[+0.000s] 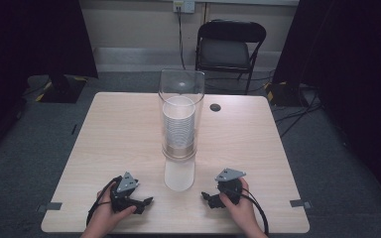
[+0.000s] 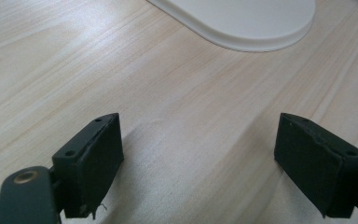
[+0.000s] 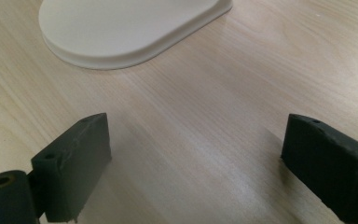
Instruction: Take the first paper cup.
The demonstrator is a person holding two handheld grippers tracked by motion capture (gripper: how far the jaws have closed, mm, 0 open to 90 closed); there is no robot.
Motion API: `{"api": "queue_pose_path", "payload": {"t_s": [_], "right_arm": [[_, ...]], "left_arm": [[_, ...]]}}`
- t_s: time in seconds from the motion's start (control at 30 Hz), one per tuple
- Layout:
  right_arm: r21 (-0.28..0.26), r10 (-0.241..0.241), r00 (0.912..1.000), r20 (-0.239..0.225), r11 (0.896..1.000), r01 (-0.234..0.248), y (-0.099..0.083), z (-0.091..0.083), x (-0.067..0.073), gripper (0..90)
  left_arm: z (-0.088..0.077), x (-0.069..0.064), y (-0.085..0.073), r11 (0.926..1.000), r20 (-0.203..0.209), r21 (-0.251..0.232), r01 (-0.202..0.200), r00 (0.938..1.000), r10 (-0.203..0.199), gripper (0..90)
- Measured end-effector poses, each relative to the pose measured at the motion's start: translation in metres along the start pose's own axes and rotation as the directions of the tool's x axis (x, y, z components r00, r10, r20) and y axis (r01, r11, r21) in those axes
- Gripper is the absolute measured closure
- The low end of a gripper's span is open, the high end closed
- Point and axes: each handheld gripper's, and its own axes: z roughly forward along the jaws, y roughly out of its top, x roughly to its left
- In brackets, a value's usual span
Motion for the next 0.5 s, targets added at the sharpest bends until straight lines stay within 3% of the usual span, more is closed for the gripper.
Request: {"api": "queue_pose_path", "payload": {"t_s": [0.5], "right_arm": [[0.007,0.019,0.9997,0.017,1.000,-0.019,0.0024,0.0027,0.0020,4.7]], "left_arm": [[0.0012,-0.0010,0.0007,0.9999,0.007,0.007,-0.007,1.0000,0.007,11.0]]}}
